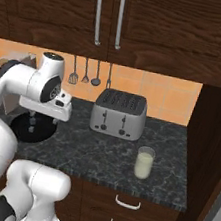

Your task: Grab a lemon wedge from the fridge and one ice cube from the ice bowl, and put them in the glass of lemonade.

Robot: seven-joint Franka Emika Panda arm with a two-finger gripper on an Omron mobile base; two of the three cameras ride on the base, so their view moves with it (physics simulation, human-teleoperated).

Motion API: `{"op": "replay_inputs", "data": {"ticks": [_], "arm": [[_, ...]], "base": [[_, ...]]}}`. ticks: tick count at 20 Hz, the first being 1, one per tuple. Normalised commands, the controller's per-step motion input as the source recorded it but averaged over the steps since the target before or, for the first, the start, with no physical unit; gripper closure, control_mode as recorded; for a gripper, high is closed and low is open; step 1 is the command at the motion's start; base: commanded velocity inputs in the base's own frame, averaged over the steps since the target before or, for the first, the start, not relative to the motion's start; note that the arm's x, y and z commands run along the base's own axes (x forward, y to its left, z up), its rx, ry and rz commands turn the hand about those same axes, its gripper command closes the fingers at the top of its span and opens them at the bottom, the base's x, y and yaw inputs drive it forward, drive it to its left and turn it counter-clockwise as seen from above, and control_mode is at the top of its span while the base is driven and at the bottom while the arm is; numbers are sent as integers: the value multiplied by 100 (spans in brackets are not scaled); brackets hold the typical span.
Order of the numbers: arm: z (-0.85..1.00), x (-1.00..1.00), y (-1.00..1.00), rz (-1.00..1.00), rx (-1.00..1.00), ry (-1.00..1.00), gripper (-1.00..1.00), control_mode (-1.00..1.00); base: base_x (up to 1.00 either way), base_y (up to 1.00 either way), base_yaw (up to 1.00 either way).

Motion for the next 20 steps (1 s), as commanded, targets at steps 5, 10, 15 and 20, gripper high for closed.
{"op": "replay_inputs", "data": {"ticks": [5, 10, 15, 20], "arm": [[-49, 40, 59, 21, 7, 28, -100, -100], [-14, 42, 97, 6, 0, 15, -100, -100], [-16, 17, 83, 0, -8, 0, -100, -100], [-80, 30, 36, 0, -4, -3, -100, -100]], "base": [[0, 0, 0], [0, 0, 0], [0, 0, 0], [0, 0, 0]]}}
